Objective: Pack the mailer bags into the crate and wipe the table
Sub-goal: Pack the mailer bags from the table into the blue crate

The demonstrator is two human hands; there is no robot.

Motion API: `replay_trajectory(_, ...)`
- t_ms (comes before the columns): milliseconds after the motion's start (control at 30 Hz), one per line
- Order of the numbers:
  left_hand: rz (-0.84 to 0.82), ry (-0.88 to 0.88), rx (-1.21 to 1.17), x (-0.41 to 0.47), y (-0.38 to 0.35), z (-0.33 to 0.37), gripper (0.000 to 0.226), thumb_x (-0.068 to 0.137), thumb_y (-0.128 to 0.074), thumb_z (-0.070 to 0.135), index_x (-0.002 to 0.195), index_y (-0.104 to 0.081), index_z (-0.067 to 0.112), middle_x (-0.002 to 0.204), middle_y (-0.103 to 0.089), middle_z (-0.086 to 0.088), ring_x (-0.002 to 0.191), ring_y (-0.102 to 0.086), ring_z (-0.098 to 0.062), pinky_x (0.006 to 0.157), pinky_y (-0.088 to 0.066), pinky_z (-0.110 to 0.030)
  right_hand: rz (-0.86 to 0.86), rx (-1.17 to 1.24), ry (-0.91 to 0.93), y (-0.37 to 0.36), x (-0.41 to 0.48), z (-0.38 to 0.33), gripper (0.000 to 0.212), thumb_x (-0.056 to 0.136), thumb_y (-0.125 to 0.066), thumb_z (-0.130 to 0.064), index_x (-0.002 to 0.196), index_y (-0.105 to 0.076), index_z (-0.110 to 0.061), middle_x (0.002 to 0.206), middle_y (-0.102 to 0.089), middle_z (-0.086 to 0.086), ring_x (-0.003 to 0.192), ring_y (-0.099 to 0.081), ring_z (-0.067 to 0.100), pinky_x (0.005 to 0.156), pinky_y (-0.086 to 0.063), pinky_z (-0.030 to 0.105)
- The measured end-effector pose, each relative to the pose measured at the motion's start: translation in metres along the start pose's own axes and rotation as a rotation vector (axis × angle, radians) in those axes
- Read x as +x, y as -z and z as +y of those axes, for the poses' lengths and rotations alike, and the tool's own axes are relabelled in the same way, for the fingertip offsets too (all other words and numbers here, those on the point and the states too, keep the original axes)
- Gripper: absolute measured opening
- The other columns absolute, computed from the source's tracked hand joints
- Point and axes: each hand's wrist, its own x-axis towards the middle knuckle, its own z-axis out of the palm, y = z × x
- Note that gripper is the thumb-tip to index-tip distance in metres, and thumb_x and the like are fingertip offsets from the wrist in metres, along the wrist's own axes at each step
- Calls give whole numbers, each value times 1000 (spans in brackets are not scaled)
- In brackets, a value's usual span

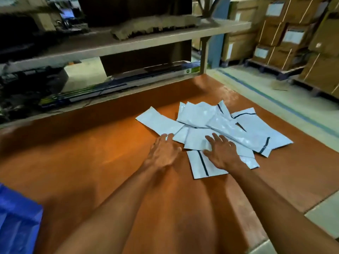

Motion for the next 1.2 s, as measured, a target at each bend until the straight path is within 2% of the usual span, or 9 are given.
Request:
replay_trajectory(233, -147, 109, 99, 59, -25, -12, 82, 91, -26, 76, 155, 7, 37, 164, 13, 4, 152, 6, -26, 120, -5, -54, -60, -13, 3, -31, 8, 5, 75, 90, -18, -73, 155, -7, -38, 164, -9, -2, 150, -5, 28, 120, -6, 51)
replay_trajectory(400, -139, 97, 143, 20, -25, -37, 86, 84, -21, 84, 156, -6, 40, 165, 0, 8, 152, -3, -19, 120, -2, -53, -109, 26, 20, -24, 9, 5, 77, 88, -22, -77, 154, -16, -37, 164, -13, -1, 150, -5, 28, 119, -3, 52)
replay_trajectory(533, -111, 97, 102, -38, -13, -57, 72, 89, -25, 78, 148, -32, 37, 161, -24, 8, 147, -23, -18, 121, -10, -52, -122, 82, 165, -7, -11, -28, 81, 85, -18, -80, 140, -41, -26, 147, -44, 0, 139, -33, 25, 117, -18, 46)
replay_trajectory(633, 10, 97, -27, -105, -16, -83, 44, 92, -27, 73, 113, -47, 40, 125, -53, 15, 113, -54, -13, 102, -40, -40, -127, 172, 310, -10, -48, -66, 49, 95, -42, -58, 120, -52, -18, 122, -58, 4, 116, -50, 25, 102, -34, 37)
replay_trajectory(733, 186, 104, -95, -183, -21, -103, 34, 93, -29, 69, 92, -44, 39, 96, -50, 19, 86, -53, -5, 80, -44, -27, -160, 329, 350, -18, -88, -95, 36, 94, -49, -53, 97, -53, -18, 99, -59, 0, 93, -54, 19, 83, -42, 33)
replay_trajectory(900, 302, 163, -115, -288, -23, -120, 46, 90, -19, 75, 99, -47, 39, 103, -49, 23, 99, -49, -6, 89, -42, -31, -190, 386, 510, -32, -138, -120, 37, 91, -60, -40, 104, -65, -7, 107, -65, -10, 85, -52, -7, 87, -49, 27)
replay_trajectory(1000, 314, 252, -125, -300, -25, -122, 58, 86, -21, 78, 129, -41, 45, 137, -39, 15, 128, -37, -15, 103, -39, -40, -52, 453, 540, -42, -152, -133, 33, 90, -53, -43, 110, -65, -20, 117, -64, -7, 102, -58, 2, 95, -50, 33)
replay_trajectory(1100, 204, 193, -63, -276, -26, -115, 72, 85, -17, 81, 150, -12, 49, 163, -3, 14, 150, -1, -19, 119, -17, -50, -30, 167, 436, -53, -148, -154, 71, 92, -22, -65, 151, -30, -25, 160, -27, 1, 147, -24, 25, 120, -20, 42)
replay_trajectory(1200, 87, 134, 121, -263, -37, -113, 71, 89, -10, 79, 152, 5, 51, 163, 15, 14, 151, 11, -26, 121, -2, -53, -142, -28, 345, -63, -151, -169, 94, 75, 13, -78, 156, 3, -31, 164, 10, -1, 151, 11, 26, 120, 5, 46)
